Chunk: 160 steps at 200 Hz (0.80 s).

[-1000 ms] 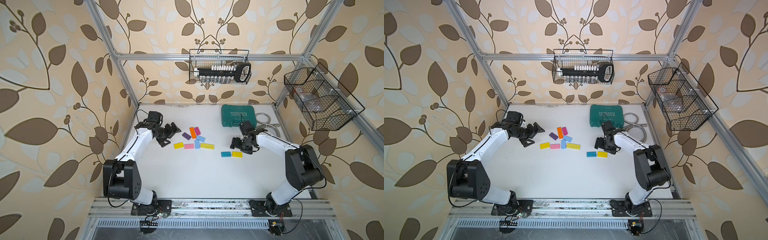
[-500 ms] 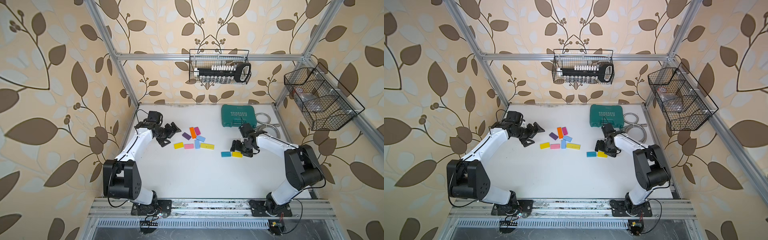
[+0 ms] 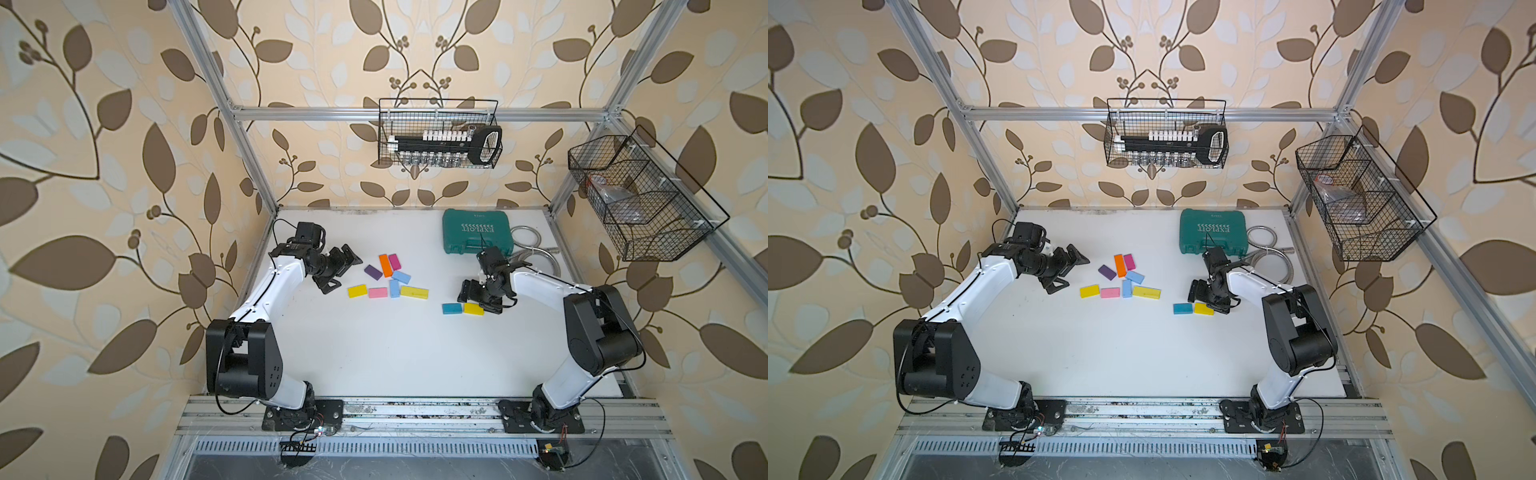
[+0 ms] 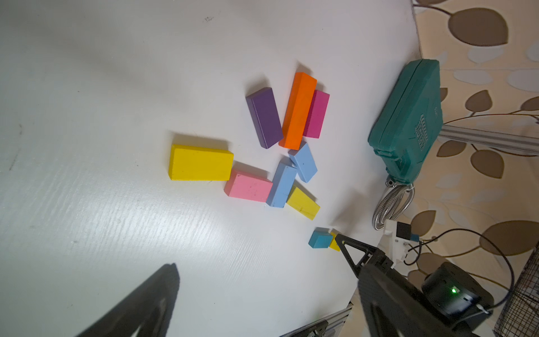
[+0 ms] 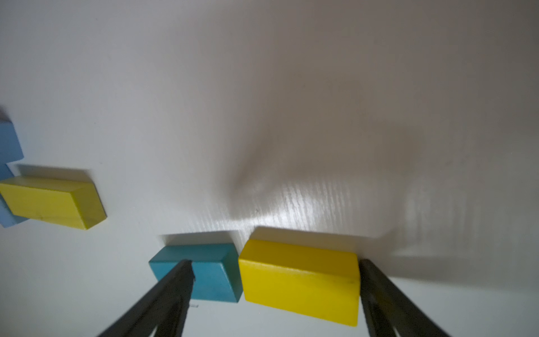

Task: Assemble the letter c with building blocks
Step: Assemble the building block at the center of the board.

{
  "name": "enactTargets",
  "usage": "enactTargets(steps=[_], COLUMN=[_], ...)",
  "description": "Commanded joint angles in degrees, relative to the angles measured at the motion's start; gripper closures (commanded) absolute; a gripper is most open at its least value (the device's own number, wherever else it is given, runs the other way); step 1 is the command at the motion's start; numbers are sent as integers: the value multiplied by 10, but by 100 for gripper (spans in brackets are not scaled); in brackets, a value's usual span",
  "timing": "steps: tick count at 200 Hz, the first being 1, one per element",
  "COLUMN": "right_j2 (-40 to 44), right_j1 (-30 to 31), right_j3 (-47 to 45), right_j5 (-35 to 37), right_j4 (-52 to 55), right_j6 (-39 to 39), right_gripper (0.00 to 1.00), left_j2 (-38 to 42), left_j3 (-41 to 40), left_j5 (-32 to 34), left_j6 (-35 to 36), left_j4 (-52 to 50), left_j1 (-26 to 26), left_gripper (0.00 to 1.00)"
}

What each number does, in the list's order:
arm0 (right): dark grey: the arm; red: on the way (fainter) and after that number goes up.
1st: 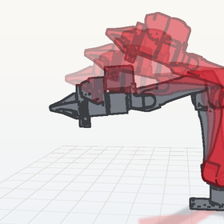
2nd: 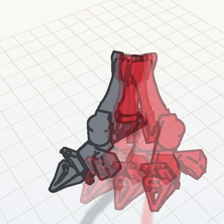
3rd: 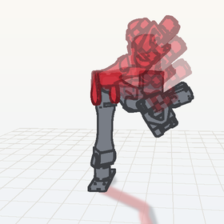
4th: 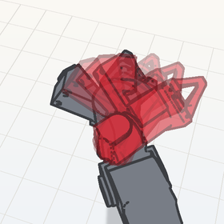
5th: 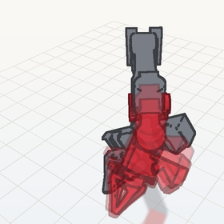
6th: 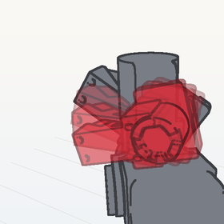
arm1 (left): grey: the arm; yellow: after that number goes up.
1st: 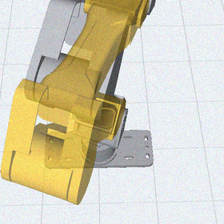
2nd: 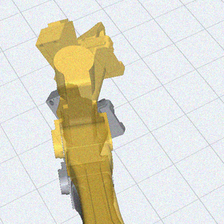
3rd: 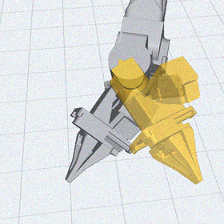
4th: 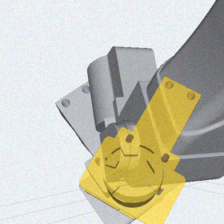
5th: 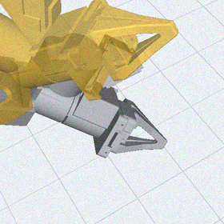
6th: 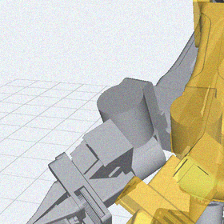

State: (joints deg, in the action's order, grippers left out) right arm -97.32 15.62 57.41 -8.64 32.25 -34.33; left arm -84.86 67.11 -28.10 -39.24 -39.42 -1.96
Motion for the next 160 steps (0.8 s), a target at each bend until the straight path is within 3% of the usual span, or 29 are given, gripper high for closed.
enactTargets(steps=[1,160], right_j2=[-11,-31], right_j1=[-2,3], right_j3=[3,10], right_j5=[-18,-26], right_j4=[-9,-14], right_j6=[8,14], right_gripper=[13,14], left_j2=[7,3], left_j3=[14,14], left_j5=[1,1], left_j6=[-4,-5], left_j4=[-2,2], left_j1=[-8,-12], left_gripper=[1,1])
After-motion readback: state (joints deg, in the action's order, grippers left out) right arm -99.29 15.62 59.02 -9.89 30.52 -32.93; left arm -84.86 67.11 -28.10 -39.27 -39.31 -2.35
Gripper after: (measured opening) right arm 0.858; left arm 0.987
